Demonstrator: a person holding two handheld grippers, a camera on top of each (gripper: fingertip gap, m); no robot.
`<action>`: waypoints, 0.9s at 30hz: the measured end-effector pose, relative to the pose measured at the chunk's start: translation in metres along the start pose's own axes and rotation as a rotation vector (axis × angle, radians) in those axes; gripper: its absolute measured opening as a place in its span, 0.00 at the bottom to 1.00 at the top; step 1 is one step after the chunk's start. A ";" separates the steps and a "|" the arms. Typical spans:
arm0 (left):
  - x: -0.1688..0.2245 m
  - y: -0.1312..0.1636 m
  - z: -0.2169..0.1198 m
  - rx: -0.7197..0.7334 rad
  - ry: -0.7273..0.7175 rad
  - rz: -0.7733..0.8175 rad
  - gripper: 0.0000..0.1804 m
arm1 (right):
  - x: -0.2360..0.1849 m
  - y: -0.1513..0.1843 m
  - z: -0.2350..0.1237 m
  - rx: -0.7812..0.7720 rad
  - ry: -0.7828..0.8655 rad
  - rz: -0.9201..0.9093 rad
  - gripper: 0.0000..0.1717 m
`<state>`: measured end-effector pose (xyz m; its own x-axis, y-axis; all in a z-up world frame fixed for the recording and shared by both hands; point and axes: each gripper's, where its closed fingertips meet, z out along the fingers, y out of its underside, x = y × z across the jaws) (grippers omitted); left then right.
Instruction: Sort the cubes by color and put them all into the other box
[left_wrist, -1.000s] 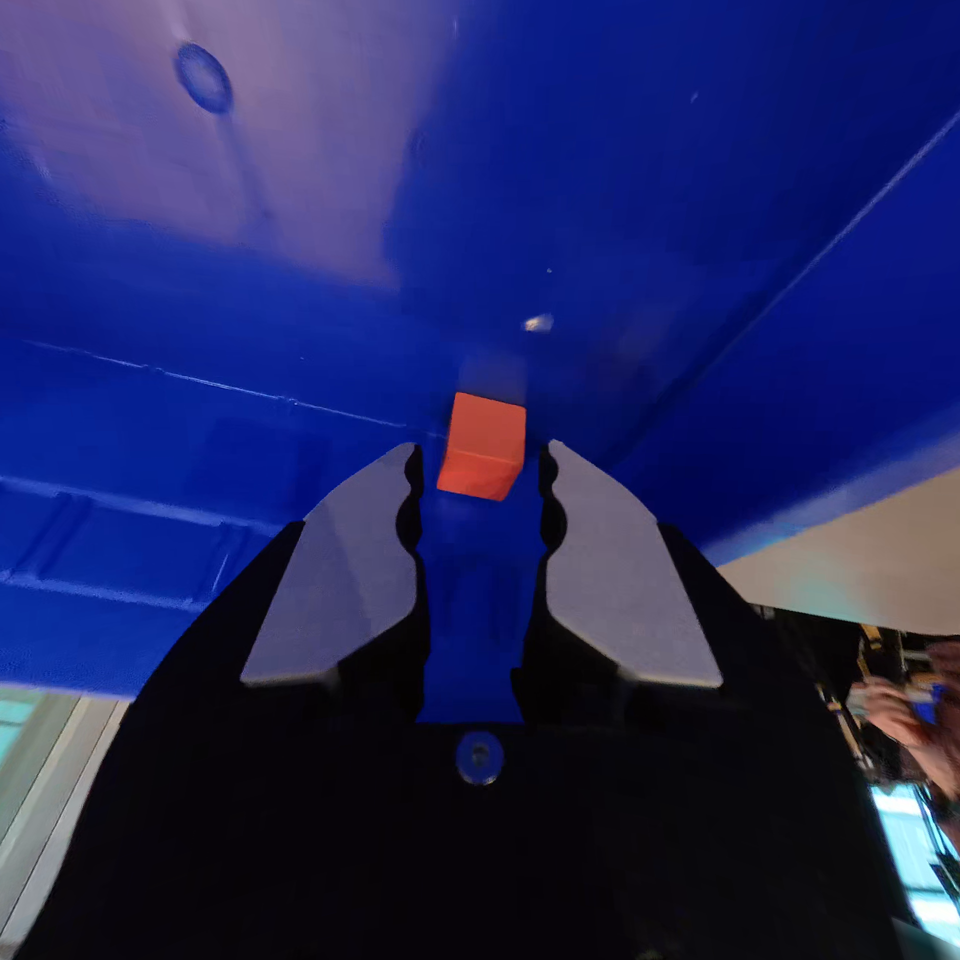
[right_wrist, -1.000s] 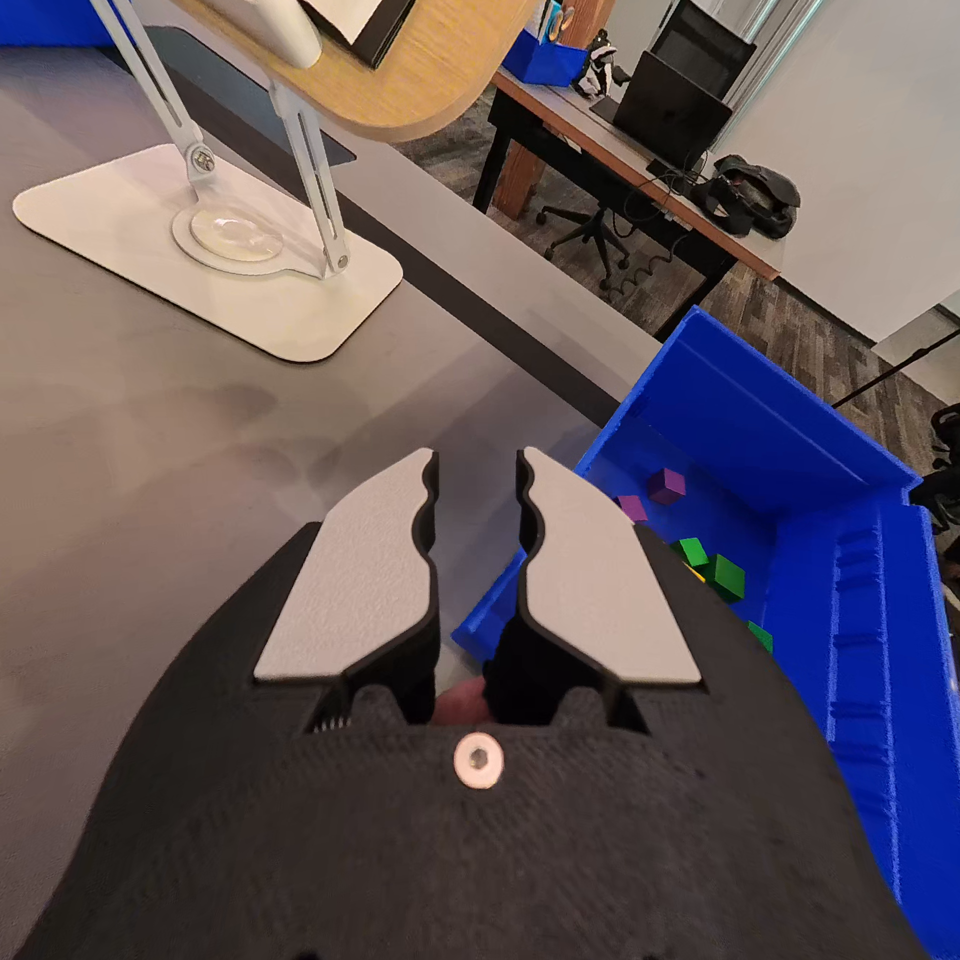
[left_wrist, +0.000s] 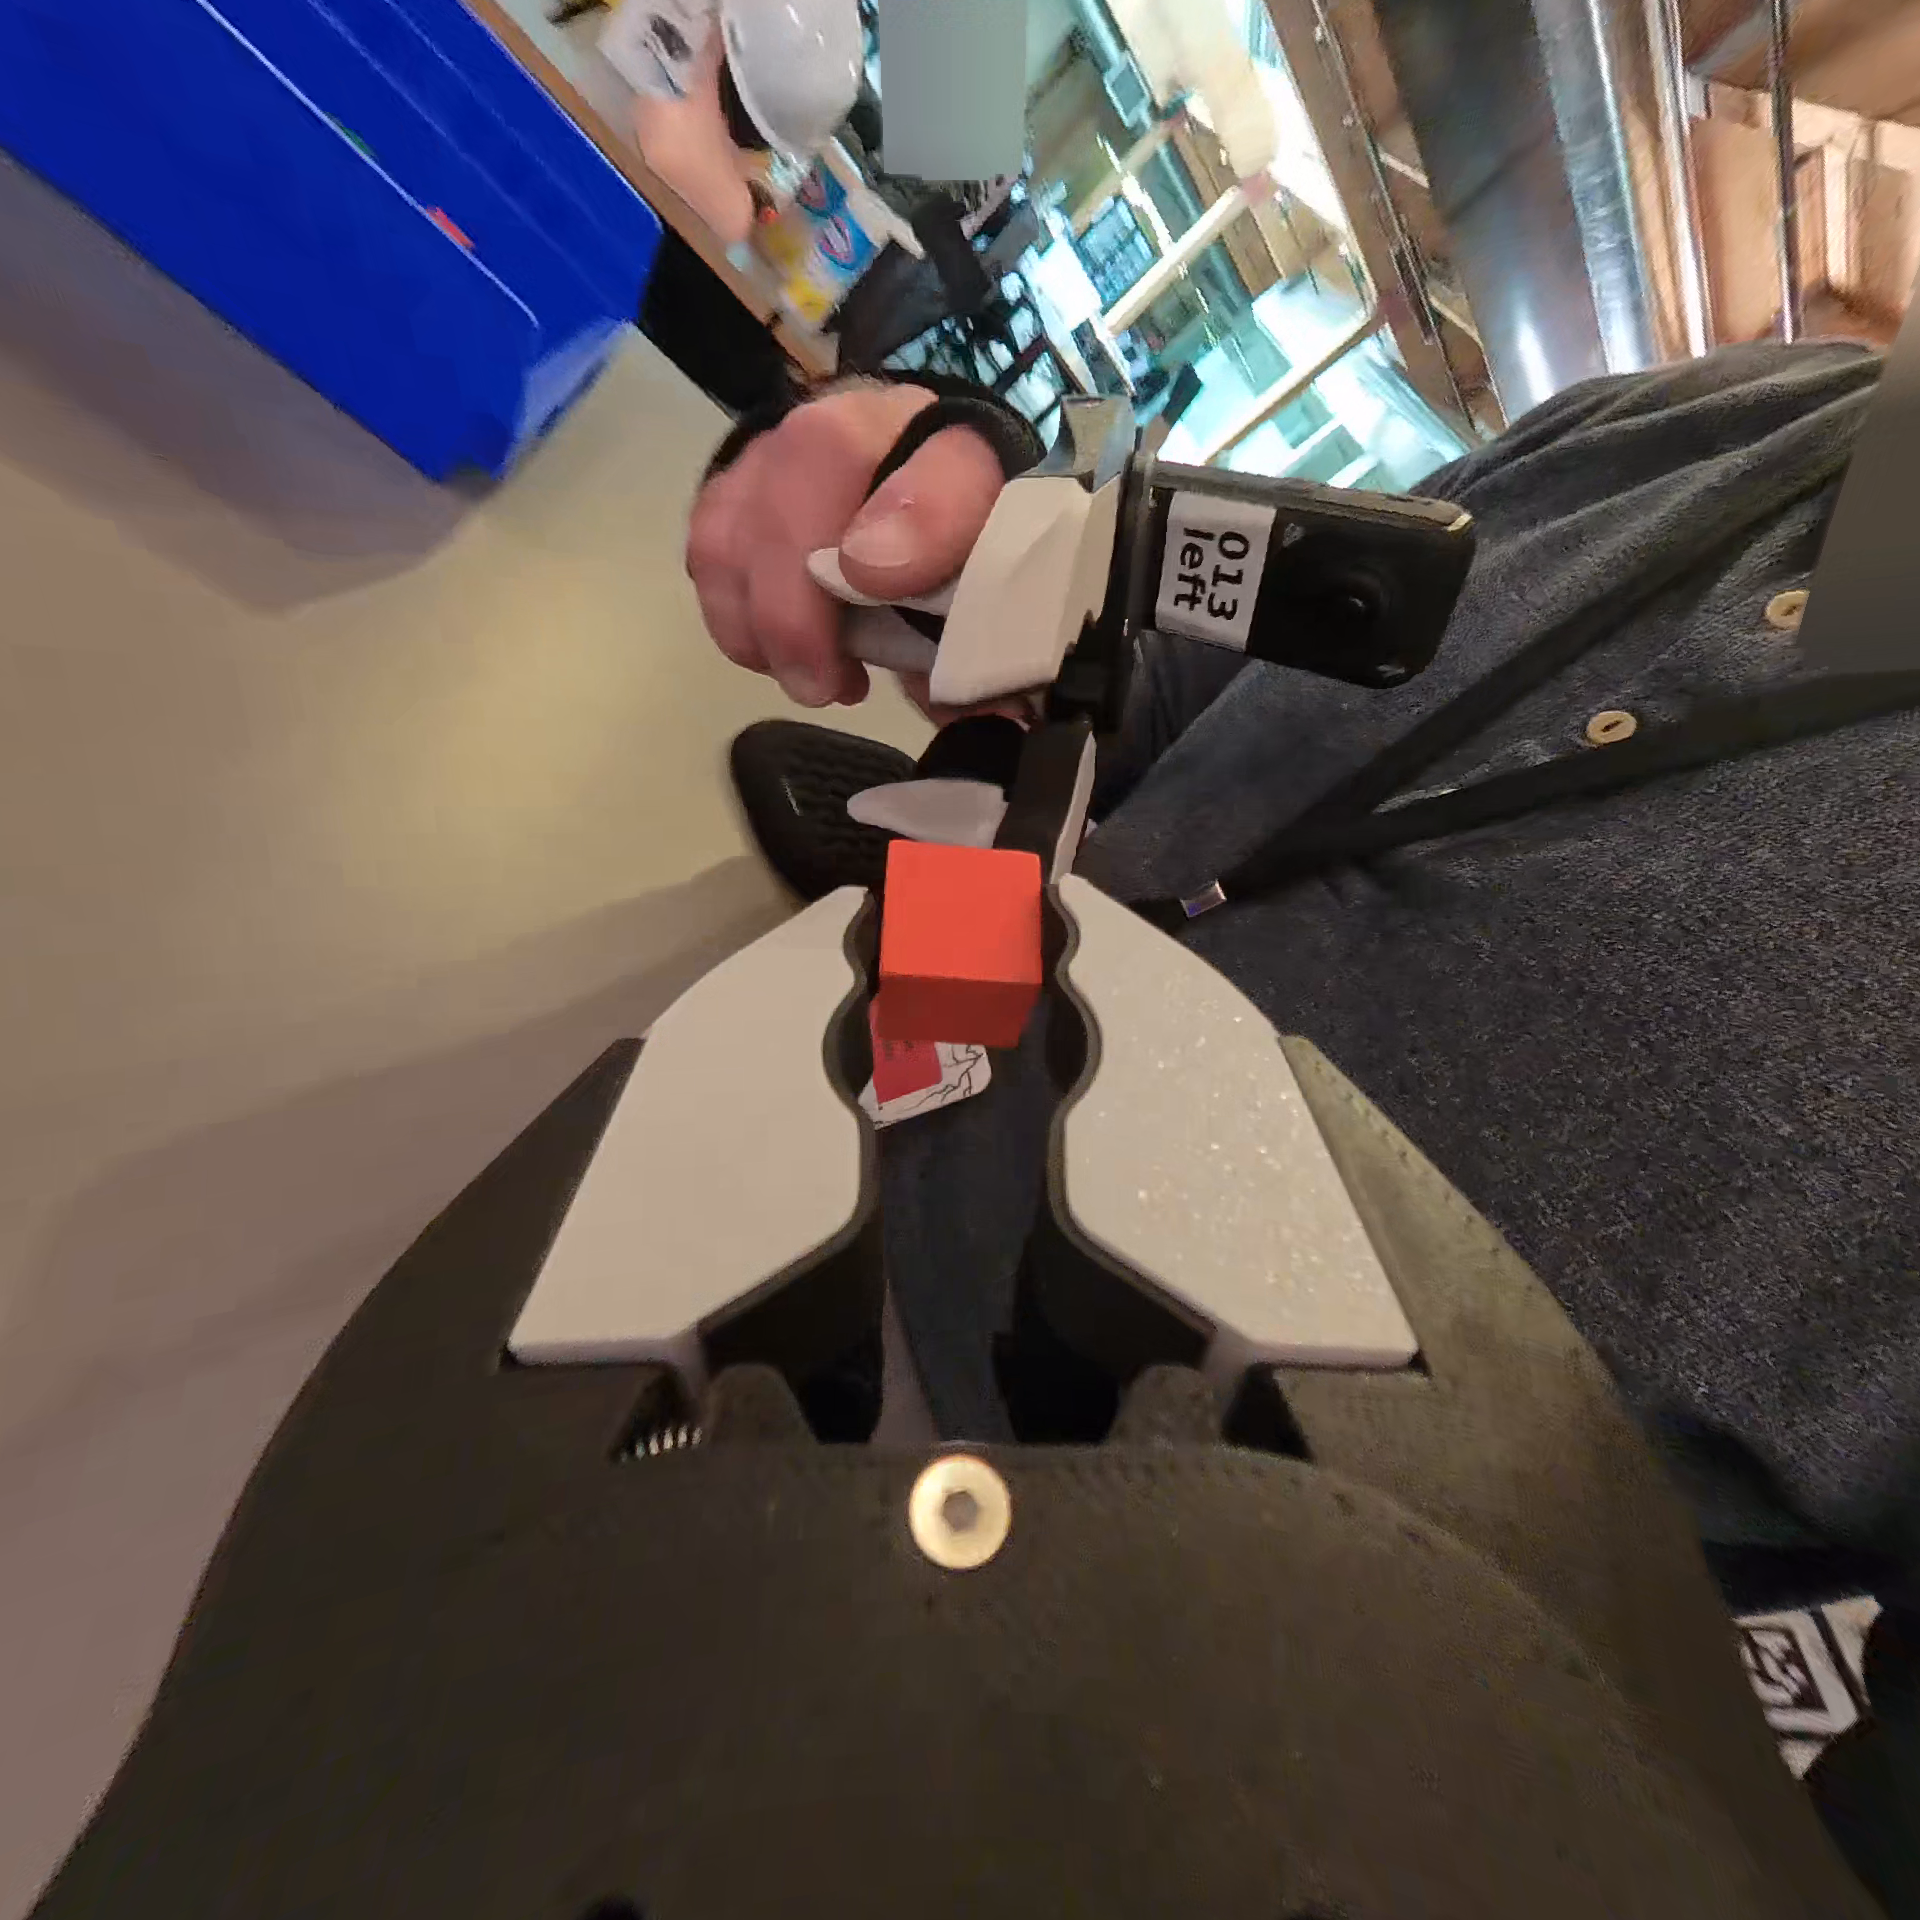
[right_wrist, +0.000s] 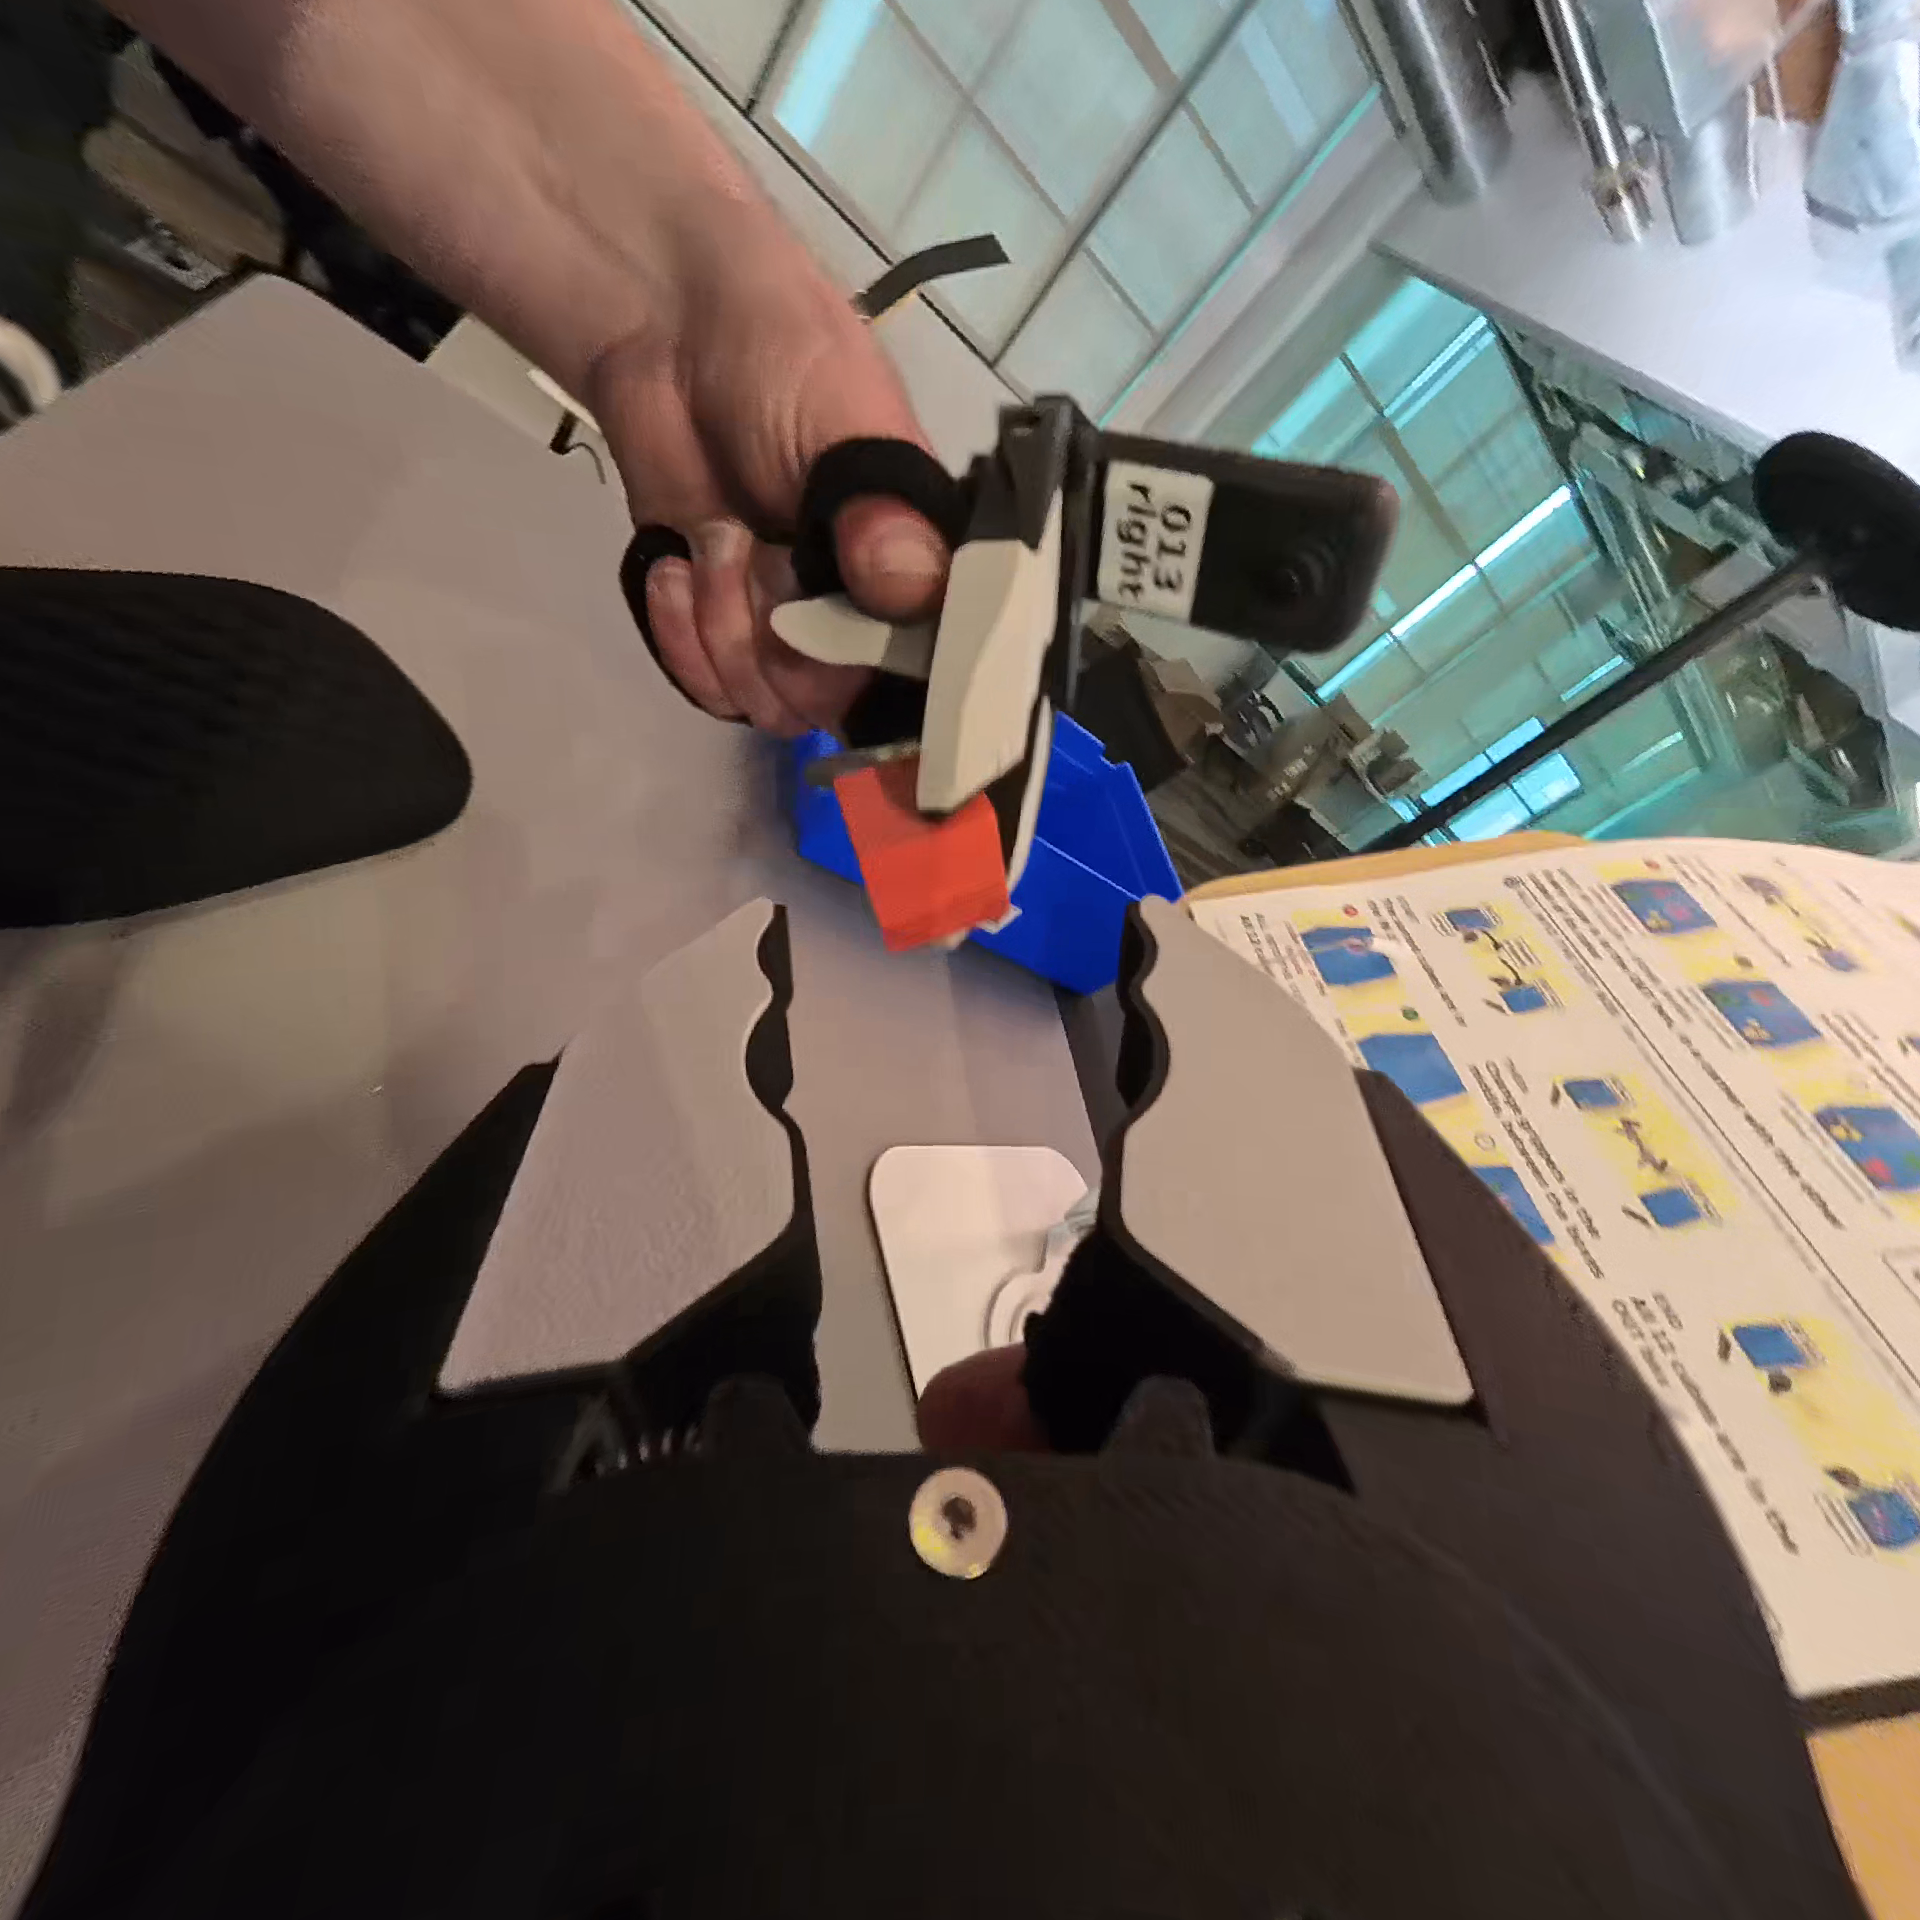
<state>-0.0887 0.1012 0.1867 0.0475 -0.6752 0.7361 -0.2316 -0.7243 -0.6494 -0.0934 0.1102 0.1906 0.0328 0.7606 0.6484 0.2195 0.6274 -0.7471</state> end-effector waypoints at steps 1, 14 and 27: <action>0.003 0.003 0.008 -0.022 0.018 -0.005 0.16 | -0.004 -0.002 -0.001 0.004 -0.013 -0.009 0.35; 0.021 -0.003 0.056 -0.035 0.215 -0.053 0.16 | -0.020 -0.008 -0.030 0.004 -0.014 0.030 0.17; 0.007 -0.016 0.033 0.175 0.125 -0.015 0.00 | 0.064 0.116 -0.159 -0.297 0.367 0.279 0.17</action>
<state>-0.0525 0.1033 0.1956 -0.0741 -0.6493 0.7569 -0.0591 -0.7548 -0.6533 0.0892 0.2052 0.1691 0.4559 0.7498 0.4796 0.4177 0.2956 -0.8592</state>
